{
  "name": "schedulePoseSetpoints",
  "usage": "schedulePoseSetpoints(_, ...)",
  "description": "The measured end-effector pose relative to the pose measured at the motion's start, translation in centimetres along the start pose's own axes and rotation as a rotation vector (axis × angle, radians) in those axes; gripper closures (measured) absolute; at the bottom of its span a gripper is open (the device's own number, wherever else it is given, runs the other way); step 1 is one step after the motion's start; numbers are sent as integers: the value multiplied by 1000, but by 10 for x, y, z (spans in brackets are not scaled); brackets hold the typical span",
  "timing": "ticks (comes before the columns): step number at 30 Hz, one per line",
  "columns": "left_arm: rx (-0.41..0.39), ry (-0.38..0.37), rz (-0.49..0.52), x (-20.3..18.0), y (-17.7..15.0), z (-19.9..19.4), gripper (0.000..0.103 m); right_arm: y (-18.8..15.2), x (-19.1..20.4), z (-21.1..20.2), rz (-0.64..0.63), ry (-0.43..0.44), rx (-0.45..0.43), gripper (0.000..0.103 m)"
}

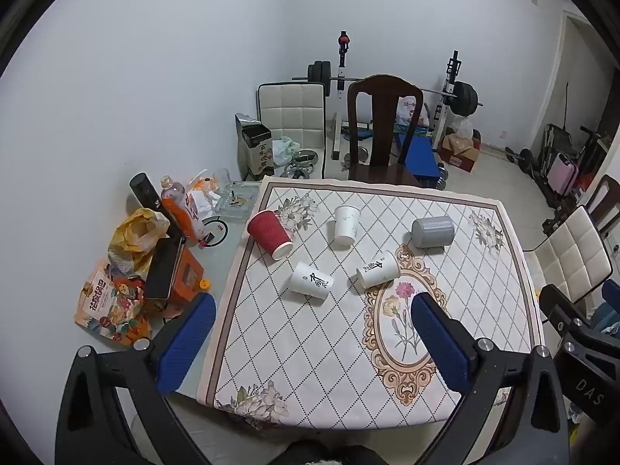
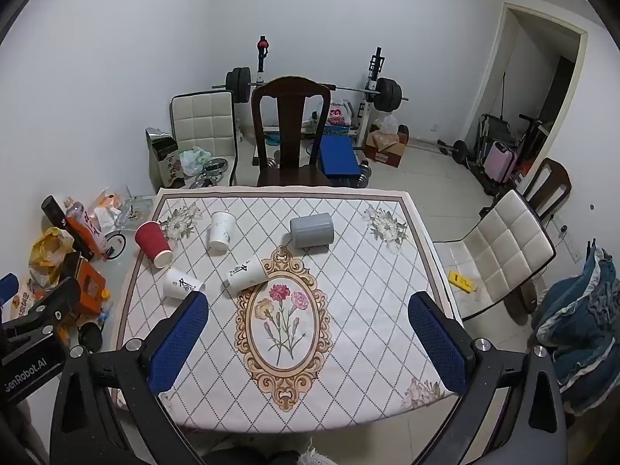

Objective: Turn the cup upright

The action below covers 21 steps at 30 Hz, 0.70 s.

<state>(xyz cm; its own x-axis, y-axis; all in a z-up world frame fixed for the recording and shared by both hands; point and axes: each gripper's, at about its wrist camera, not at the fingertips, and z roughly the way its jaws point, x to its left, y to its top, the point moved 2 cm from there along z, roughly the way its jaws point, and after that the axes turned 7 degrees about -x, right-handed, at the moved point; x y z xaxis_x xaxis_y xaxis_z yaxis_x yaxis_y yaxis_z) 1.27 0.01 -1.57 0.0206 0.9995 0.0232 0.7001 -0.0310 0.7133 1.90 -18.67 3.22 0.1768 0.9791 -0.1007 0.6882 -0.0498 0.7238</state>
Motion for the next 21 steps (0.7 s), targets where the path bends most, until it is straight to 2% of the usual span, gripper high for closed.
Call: schedulePoseSetpoints(21, -4, 0, 2, -2, 4, 3, 0, 4, -10, 4, 5, 5, 15, 0)
